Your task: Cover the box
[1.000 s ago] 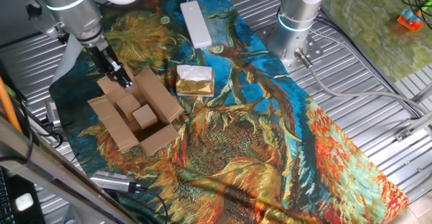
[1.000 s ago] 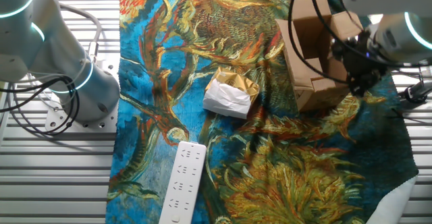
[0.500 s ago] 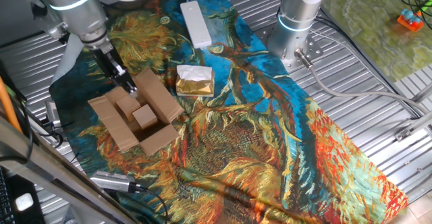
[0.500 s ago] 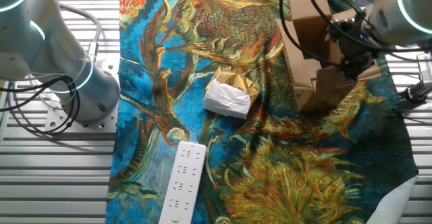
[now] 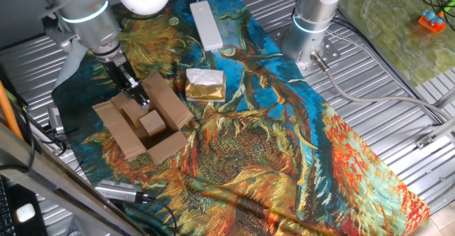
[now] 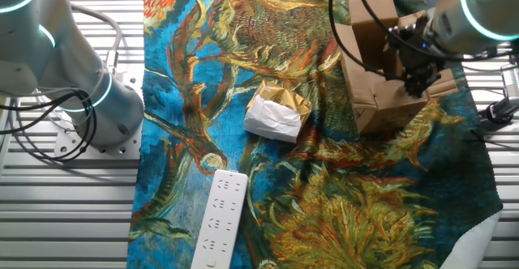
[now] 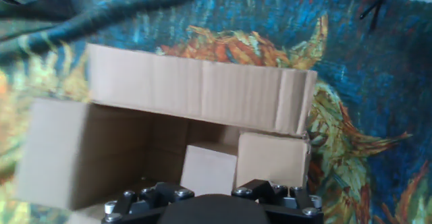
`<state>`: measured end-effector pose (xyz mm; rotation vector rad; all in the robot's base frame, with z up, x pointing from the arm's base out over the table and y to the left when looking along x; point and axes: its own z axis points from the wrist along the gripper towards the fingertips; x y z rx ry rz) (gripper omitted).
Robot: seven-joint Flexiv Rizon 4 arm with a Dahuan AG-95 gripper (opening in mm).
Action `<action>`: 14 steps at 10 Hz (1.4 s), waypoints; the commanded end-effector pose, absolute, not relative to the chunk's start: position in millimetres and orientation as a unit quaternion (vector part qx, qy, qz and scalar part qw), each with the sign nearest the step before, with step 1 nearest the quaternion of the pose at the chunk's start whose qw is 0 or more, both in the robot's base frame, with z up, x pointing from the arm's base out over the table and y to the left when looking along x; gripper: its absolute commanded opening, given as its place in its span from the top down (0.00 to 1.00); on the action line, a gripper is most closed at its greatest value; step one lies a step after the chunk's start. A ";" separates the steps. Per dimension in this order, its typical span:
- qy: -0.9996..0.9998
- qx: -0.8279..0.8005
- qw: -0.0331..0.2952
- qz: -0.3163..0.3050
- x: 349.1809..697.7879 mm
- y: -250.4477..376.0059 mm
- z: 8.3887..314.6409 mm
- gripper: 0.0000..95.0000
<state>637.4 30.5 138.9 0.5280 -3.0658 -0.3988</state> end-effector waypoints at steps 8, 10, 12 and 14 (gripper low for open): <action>-0.980 0.167 0.005 -0.107 633.2 27.9 118.8 0.20; -0.983 0.140 0.022 -0.113 632.8 35.9 138.3 0.20; -0.985 0.138 0.023 -0.097 633.8 54.0 160.2 0.20; -0.986 0.137 0.019 -0.090 641.5 66.6 169.6 0.20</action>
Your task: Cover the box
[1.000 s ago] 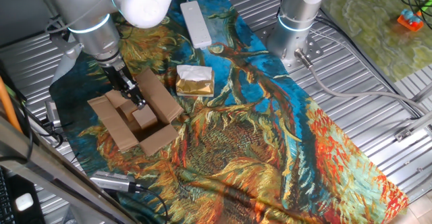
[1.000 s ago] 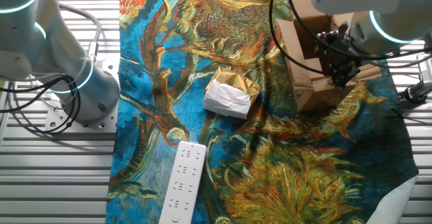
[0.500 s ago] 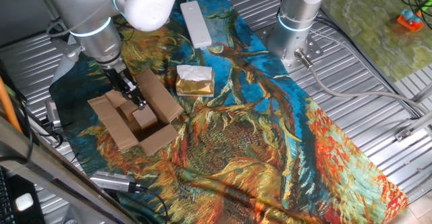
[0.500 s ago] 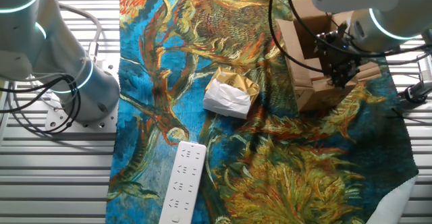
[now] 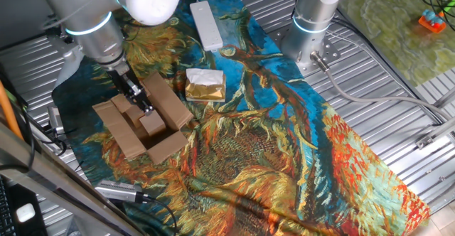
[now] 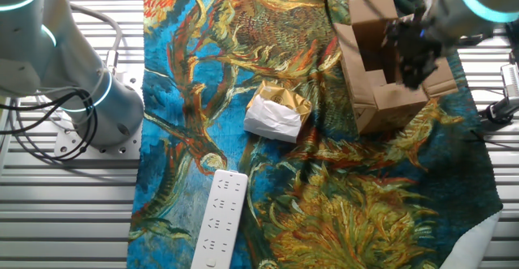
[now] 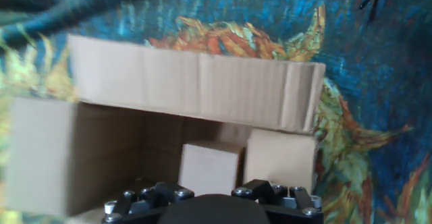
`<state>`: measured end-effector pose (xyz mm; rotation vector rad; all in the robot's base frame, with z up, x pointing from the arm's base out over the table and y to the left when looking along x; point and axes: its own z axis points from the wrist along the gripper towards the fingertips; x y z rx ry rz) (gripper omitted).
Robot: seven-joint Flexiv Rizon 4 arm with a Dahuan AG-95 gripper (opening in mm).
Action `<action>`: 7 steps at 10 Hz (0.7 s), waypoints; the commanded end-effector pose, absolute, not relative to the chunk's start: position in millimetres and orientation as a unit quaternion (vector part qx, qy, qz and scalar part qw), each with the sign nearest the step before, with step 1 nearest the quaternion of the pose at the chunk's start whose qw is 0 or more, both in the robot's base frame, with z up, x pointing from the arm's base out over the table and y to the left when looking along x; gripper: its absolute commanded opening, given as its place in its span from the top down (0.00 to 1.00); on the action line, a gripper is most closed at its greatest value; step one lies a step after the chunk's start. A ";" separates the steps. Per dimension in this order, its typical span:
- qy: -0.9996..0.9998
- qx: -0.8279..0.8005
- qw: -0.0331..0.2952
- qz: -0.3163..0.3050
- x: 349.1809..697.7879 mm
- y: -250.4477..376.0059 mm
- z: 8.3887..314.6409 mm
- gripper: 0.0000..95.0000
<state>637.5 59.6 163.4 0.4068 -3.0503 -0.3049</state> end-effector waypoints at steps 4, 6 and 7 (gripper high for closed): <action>-0.990 0.129 0.021 -0.053 640.4 98.7 174.3 0.20; -0.990 0.133 0.022 -0.042 635.9 106.5 172.5 0.20; -0.990 0.135 0.022 -0.040 634.0 109.5 171.9 0.20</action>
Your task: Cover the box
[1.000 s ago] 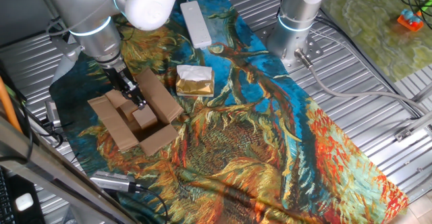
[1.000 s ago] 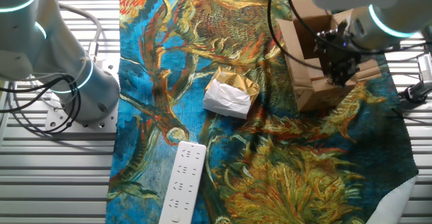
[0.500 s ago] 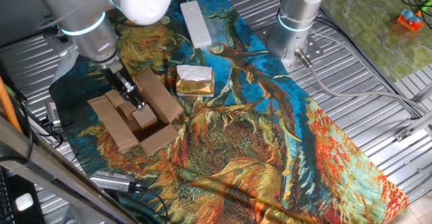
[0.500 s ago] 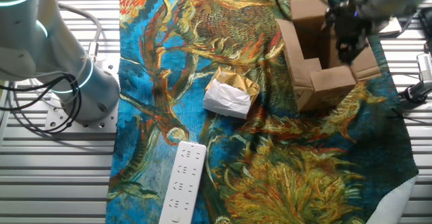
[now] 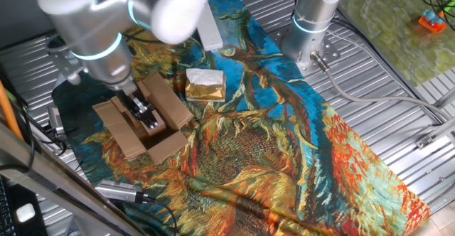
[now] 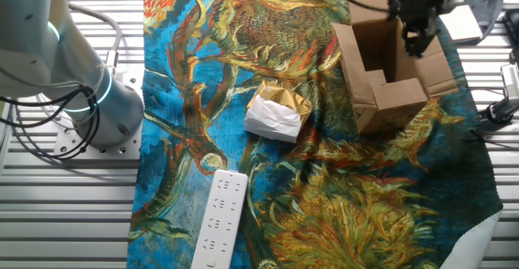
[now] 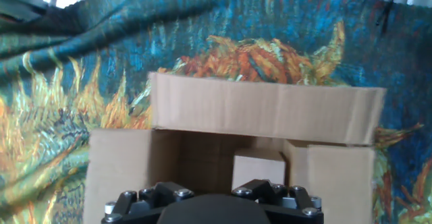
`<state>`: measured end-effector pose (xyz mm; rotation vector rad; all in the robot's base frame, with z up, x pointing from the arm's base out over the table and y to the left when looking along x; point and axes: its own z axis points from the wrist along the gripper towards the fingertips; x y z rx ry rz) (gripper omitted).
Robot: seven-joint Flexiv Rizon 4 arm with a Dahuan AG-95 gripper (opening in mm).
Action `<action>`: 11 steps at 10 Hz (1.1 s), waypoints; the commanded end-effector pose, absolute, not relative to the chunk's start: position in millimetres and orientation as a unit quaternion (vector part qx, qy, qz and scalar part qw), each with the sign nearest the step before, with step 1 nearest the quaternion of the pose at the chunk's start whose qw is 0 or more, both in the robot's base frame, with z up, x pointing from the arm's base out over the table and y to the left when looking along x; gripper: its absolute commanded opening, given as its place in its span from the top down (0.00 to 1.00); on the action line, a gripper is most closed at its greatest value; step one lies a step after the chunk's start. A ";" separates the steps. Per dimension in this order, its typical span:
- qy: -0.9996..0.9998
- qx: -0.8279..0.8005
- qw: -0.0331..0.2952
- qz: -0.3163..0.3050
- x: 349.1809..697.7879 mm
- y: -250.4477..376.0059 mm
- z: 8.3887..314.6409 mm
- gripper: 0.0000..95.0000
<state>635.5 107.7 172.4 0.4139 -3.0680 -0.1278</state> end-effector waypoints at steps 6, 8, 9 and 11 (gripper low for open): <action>-0.978 0.206 0.019 -0.011 632.8 111.3 171.9 0.20; -0.976 0.214 0.027 -0.012 632.8 111.3 171.9 0.20; -0.976 0.214 0.028 -0.010 632.8 111.3 171.9 0.20; -0.976 0.215 0.027 -0.014 632.8 111.3 171.9 0.20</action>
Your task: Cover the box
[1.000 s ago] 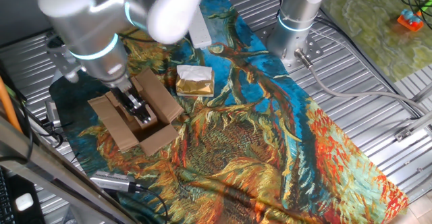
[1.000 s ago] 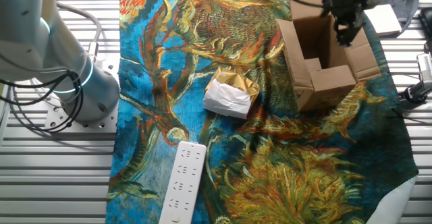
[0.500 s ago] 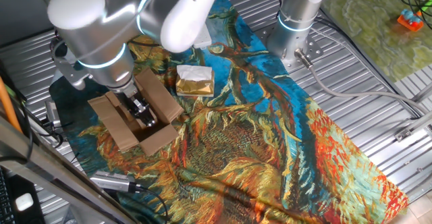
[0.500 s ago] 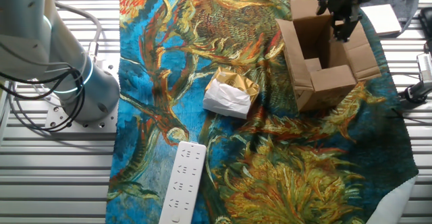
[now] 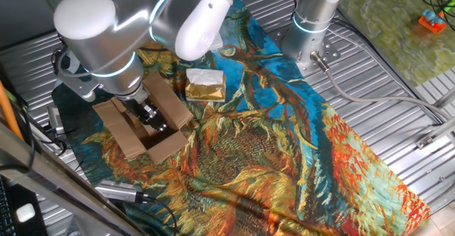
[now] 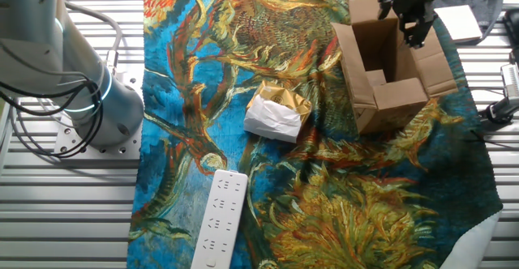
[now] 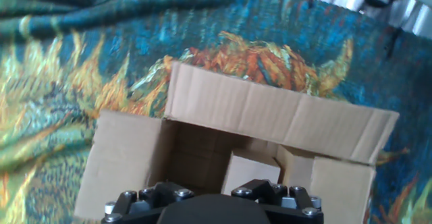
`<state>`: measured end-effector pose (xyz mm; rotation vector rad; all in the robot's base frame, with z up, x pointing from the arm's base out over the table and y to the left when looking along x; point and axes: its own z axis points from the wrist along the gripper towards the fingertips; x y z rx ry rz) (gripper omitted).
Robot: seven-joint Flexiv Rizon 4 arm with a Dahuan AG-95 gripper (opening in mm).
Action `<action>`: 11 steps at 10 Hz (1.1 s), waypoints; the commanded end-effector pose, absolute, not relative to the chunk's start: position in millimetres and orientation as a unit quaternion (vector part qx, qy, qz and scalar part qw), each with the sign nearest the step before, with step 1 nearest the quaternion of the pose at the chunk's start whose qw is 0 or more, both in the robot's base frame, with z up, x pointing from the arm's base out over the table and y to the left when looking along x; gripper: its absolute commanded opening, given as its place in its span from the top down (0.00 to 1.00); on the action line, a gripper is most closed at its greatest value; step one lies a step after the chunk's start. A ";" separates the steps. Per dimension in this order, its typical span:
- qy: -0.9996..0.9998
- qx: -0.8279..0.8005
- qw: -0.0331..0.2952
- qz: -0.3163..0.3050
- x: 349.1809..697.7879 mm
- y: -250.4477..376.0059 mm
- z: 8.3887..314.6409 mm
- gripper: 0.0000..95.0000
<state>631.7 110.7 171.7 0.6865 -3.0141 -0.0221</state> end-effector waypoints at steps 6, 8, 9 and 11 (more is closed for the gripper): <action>-0.991 0.133 0.015 -0.016 626.4 155.6 166.9 0.20; -0.994 0.107 0.020 -0.016 627.4 155.8 166.7 0.20; -0.996 0.090 0.021 -0.019 628.2 156.1 164.8 0.20; -0.997 0.064 0.018 -0.043 634.0 159.1 164.4 0.20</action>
